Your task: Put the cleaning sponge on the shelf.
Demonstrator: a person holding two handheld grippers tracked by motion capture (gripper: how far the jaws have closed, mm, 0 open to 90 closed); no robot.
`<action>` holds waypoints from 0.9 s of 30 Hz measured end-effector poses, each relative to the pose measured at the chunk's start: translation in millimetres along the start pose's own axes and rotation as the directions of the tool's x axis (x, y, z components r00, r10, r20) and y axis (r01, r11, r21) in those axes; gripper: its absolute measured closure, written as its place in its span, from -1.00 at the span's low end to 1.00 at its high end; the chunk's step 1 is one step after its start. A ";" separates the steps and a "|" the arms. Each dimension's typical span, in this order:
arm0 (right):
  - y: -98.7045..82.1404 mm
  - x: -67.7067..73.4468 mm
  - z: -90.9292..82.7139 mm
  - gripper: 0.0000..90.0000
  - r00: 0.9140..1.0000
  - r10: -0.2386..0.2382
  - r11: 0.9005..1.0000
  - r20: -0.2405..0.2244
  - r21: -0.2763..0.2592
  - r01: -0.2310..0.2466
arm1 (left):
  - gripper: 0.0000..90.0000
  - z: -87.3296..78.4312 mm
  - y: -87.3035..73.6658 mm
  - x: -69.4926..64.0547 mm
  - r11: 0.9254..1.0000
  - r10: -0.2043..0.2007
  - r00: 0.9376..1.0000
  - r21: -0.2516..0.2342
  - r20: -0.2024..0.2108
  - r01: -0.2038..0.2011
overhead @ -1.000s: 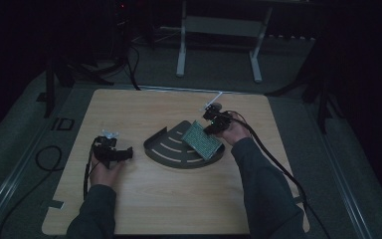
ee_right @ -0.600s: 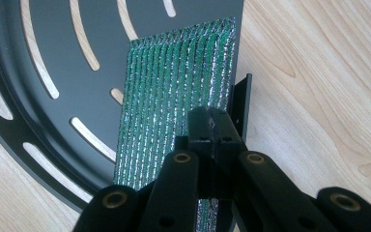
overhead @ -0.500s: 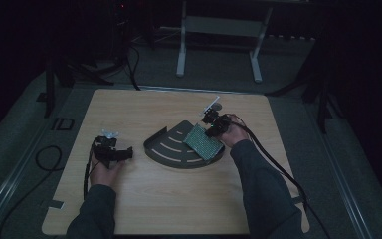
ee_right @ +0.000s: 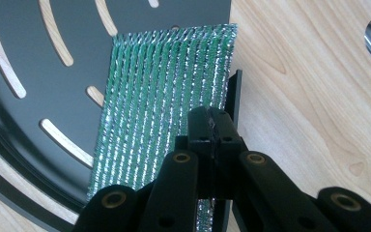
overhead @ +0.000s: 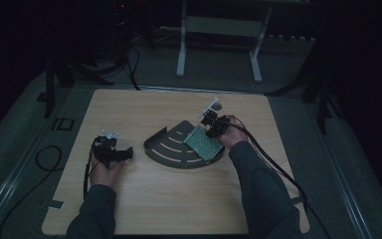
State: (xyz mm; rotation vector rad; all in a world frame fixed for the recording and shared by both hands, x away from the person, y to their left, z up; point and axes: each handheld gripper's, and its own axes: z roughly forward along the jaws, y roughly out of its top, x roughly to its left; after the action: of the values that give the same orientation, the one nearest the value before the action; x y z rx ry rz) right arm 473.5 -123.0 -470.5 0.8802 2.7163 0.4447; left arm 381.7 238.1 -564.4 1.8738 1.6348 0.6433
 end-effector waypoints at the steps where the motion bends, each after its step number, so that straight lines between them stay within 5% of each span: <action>1: -1.0 -0.4 1.3 0.99 1.000 0.002 1.000 -0.002 0.004 -0.002 | -0.93 0.0 0.0 0.0 1.000 0.000 1.000 0.000 0.000 0.000; 21: -8.5 -5.2 -0.3 0.98 1.000 0.006 1.000 -0.003 -0.015 -0.006 | -0.93 0.0 0.0 0.0 1.000 0.000 1.000 0.000 0.000 0.000; 27: -14.4 -4.3 -3.7 0.52 1.000 0.019 0.999 -0.003 -0.047 -0.019 | -0.93 0.0 0.0 0.0 1.000 0.000 1.000 0.000 0.000 0.000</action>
State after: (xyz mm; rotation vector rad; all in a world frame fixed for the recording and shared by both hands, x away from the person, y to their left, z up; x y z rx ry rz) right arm 468.1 -137.5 -471.6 0.8946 2.6901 0.5111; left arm 381.7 238.1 -564.4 1.8736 1.6346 0.6434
